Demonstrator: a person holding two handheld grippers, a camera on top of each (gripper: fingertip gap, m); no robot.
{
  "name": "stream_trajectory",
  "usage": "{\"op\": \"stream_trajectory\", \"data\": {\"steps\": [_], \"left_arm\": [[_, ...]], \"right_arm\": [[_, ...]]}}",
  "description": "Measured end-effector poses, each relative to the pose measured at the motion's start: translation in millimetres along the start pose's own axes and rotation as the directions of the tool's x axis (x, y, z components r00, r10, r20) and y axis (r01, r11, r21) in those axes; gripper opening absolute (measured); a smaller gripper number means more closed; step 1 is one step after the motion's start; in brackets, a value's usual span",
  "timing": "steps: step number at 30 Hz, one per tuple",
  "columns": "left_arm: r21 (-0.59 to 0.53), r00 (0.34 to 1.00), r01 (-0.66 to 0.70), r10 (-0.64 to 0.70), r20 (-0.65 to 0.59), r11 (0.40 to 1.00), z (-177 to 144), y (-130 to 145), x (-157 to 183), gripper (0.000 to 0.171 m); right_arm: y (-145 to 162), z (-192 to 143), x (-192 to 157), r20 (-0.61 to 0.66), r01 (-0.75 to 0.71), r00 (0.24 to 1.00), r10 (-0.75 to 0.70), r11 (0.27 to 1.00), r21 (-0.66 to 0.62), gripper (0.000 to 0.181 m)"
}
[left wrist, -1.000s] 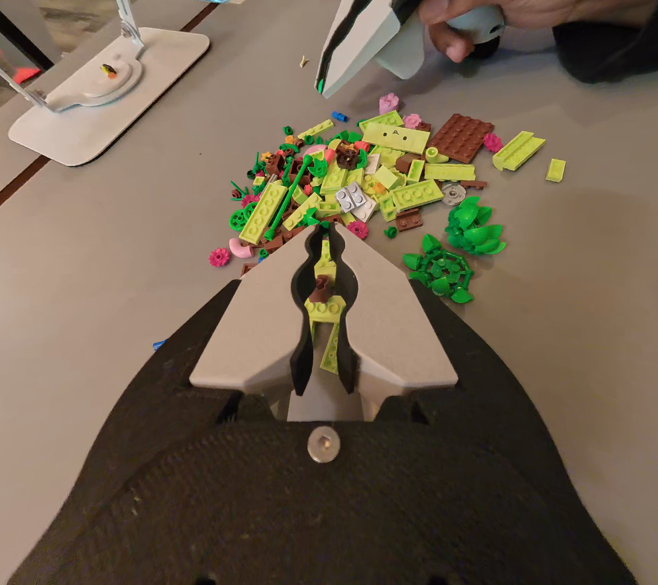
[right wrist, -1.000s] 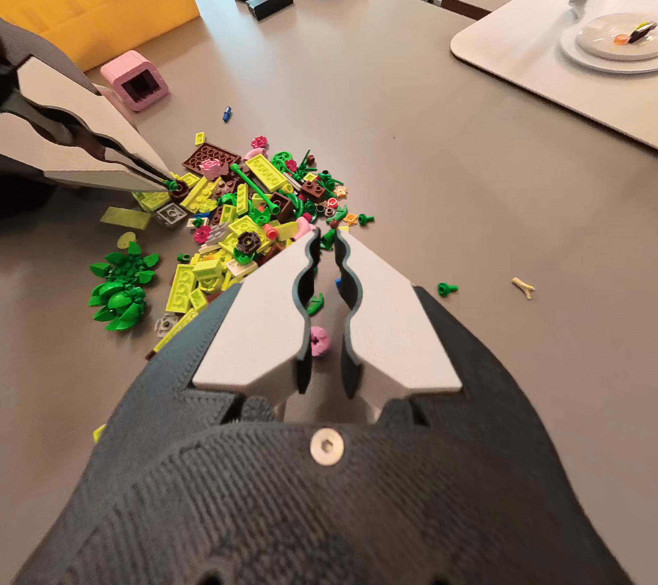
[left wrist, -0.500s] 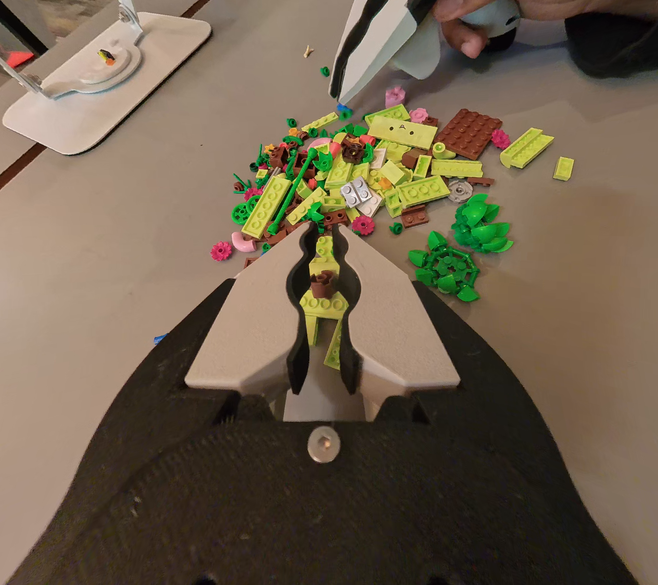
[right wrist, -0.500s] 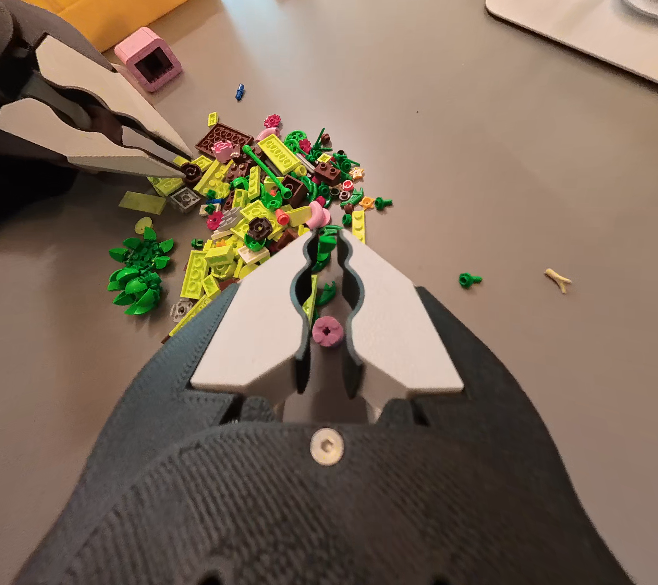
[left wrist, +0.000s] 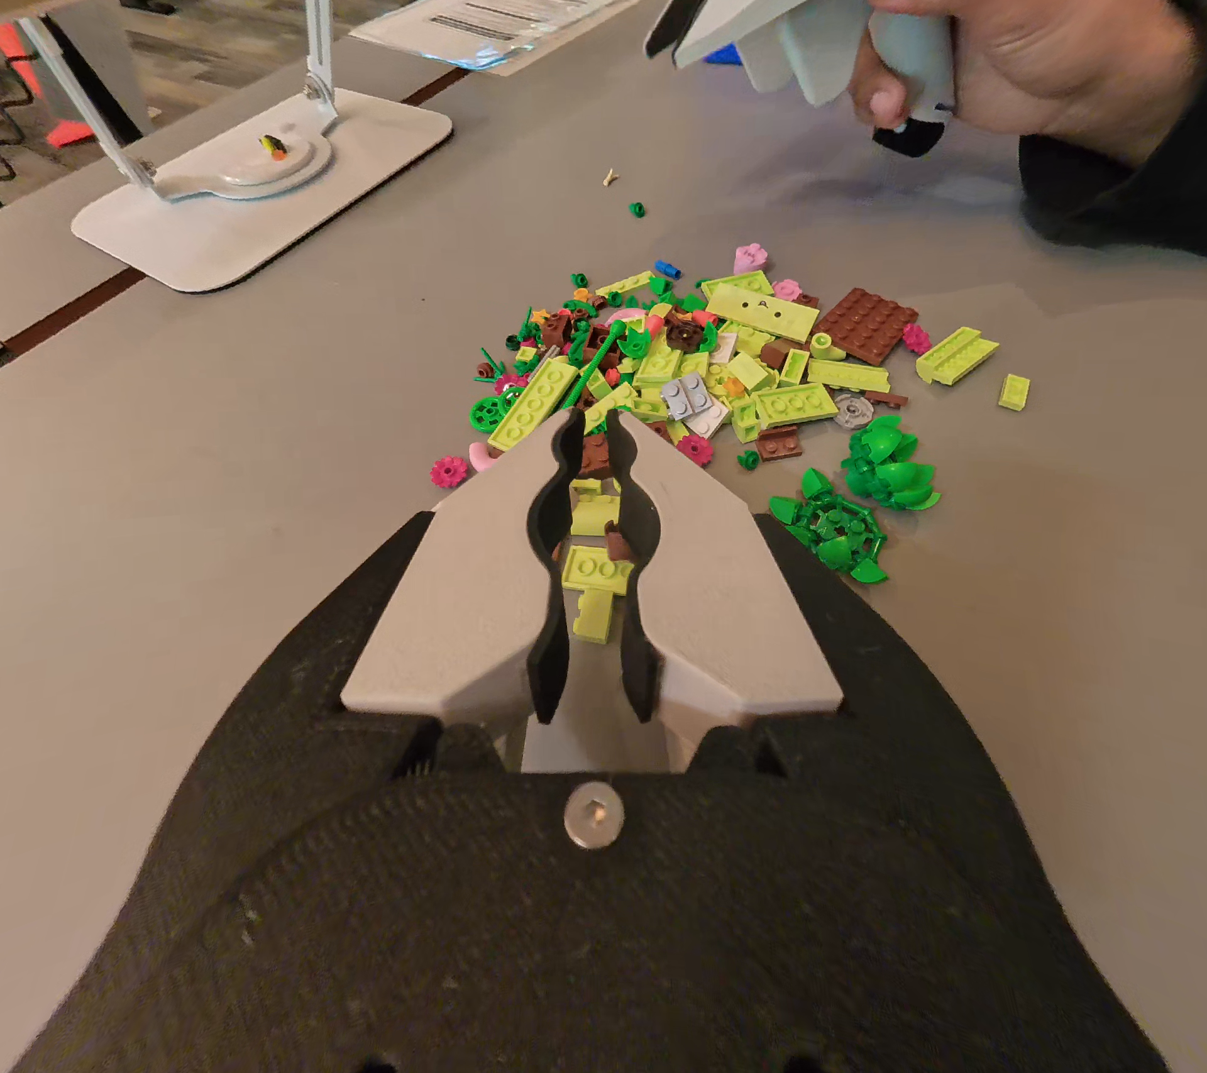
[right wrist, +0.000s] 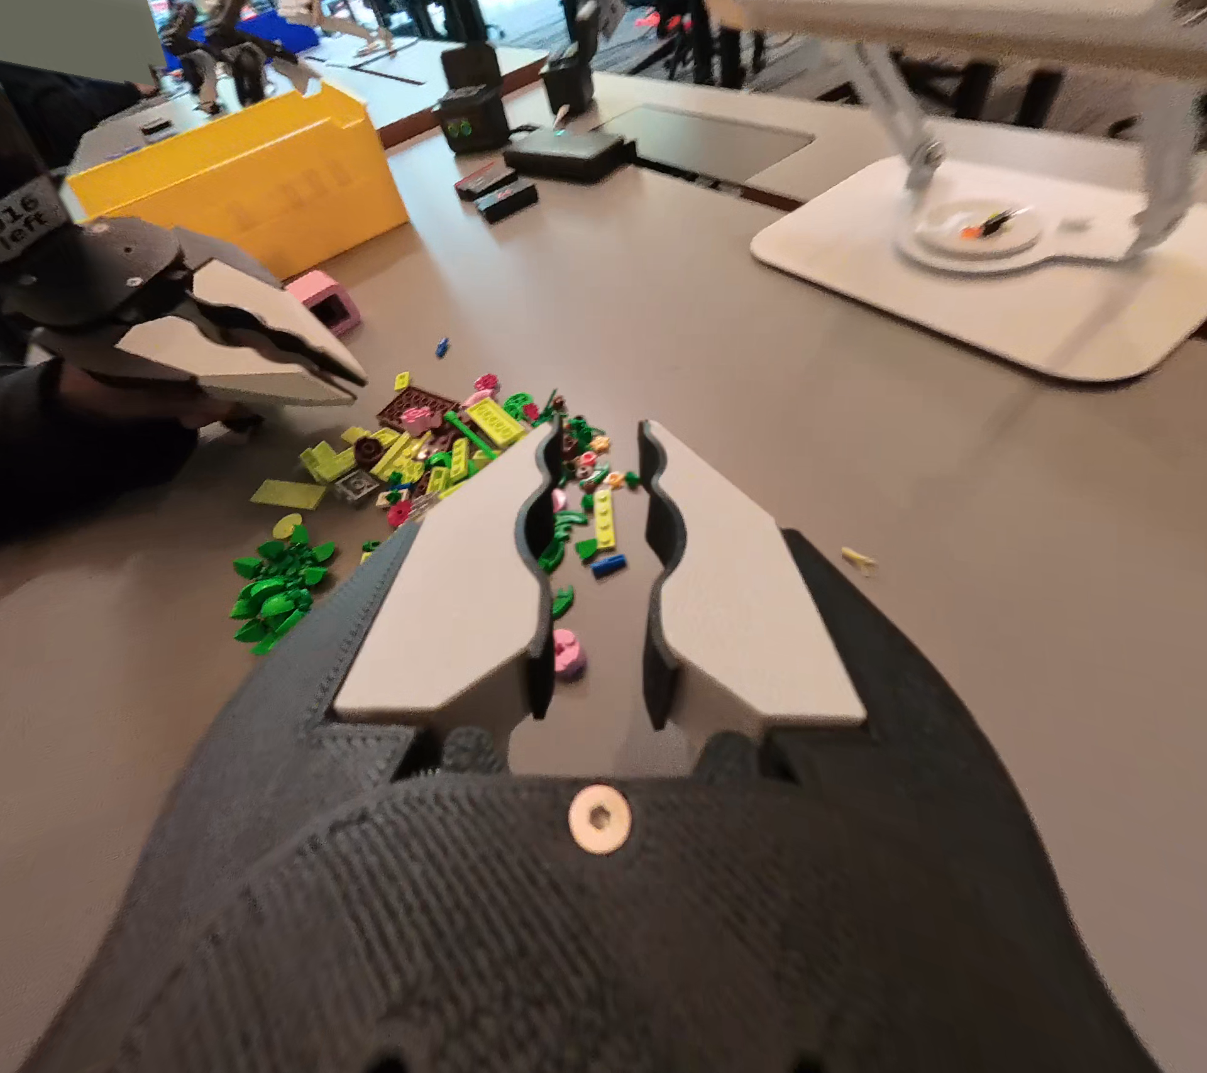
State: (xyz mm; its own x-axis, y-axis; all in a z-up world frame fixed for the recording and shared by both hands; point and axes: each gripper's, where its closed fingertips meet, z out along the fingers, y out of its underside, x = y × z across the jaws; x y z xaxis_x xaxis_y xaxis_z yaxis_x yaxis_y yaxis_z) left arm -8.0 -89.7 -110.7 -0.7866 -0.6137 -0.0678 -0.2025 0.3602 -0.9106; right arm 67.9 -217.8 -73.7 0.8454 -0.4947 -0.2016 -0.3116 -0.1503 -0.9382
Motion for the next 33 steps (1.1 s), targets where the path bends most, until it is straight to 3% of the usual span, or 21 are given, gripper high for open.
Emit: {"op": "stream_trajectory", "data": {"steps": [6,11,14,25,31,33], "left_arm": [[0.034,1.0,0.005,-0.006,0.008,0.999,-2.2,-4.6,-2.4,0.005],[0.066,1.0,0.018,-0.019,0.006,0.998,-4.6,-8.6,-4.2,0.005],[0.068,1.0,0.016,-0.017,0.014,0.998,-6.1,-8.6,-7.3,0.005],[0.111,0.998,0.067,-0.066,-0.008,0.992,-10.6,-15.0,-8.7,0.004],[0.133,0.998,0.055,-0.055,-0.001,0.99,-15.2,-21.5,-9.0,0.004],[0.147,0.998,0.06,-0.06,-0.002,0.987,-17.9,-25.0,-9.3,0.004]], "right_arm": [[-45.9,-37.3,14.1,-0.209,0.156,0.971,-0.112,0.966,0.207,0.033],[-46.0,-40.8,20.4,-0.28,0.227,0.944,-0.174,0.959,0.17,0.036],[-39.8,-34.7,14.4,-0.229,0.222,0.956,-0.184,0.963,0.153,0.038],[-16.7,-25.8,31.9,-0.285,0.263,0.926,-0.247,0.965,0.02,0.038],[41.4,-4.3,60.5,-0.212,0.162,0.956,-0.204,0.966,-0.201,0.029],[55.2,1.9,66.4,-0.192,0.091,0.97,-0.15,0.954,-0.284,0.036]]}}
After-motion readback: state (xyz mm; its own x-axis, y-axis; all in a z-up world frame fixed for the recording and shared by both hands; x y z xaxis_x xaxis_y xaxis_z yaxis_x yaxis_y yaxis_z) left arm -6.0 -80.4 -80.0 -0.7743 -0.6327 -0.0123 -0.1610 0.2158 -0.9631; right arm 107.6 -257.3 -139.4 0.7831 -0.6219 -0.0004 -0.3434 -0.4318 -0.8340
